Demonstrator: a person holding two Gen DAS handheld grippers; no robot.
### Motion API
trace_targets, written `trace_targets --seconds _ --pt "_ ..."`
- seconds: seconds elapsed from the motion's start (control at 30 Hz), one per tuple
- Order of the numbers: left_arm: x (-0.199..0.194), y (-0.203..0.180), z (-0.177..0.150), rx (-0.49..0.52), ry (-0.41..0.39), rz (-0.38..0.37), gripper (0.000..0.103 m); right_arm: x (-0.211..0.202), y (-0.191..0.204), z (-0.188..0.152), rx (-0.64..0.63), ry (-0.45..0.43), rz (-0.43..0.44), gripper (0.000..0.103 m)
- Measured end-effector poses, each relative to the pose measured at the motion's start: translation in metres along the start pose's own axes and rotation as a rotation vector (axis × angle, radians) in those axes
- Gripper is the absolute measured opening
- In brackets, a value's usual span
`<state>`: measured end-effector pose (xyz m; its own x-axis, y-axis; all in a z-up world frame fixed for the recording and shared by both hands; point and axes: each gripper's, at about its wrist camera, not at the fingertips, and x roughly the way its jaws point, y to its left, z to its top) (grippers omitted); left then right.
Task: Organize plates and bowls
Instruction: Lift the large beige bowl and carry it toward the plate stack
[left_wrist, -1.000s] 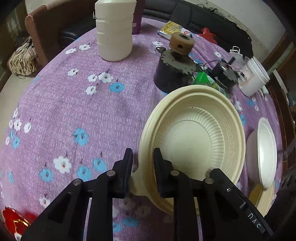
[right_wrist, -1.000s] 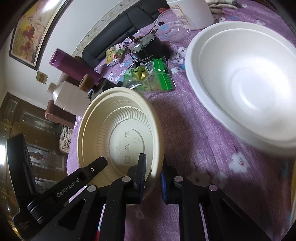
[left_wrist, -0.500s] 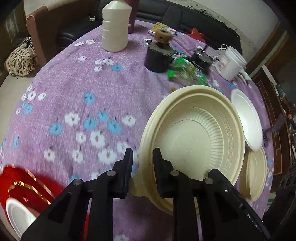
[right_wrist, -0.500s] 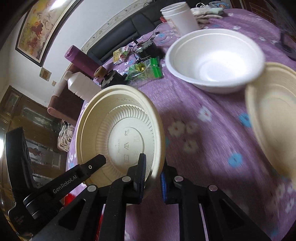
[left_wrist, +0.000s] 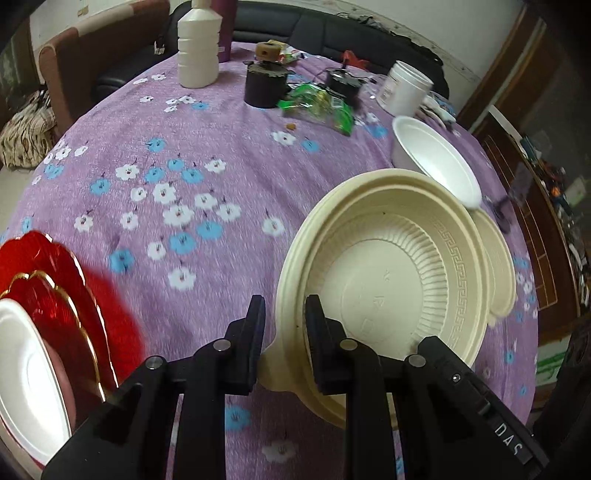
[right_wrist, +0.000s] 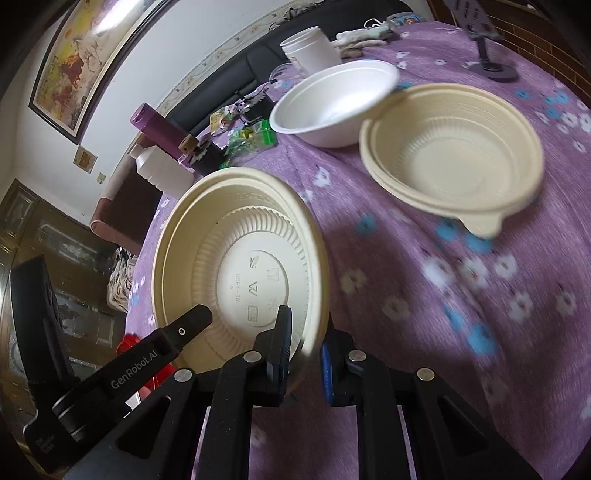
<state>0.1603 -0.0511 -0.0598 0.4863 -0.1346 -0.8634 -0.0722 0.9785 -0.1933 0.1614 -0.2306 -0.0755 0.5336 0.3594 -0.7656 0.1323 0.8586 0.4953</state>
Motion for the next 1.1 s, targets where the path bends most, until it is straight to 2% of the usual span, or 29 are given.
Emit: trace_targets --seconds 0.47,1.1 --pt "-0.016 0.003 -0.032 0.037 -0.051 0.007 0.02 -0.017 -0.002 -0.029 -0.04 -0.022 -0.002 0.014" --pt "-0.028 0.019 -0.052 0.037 -0.074 0.012 0.02 -0.022 0.013 -0.049 -0.099 -0.022 -0.005 0.014"
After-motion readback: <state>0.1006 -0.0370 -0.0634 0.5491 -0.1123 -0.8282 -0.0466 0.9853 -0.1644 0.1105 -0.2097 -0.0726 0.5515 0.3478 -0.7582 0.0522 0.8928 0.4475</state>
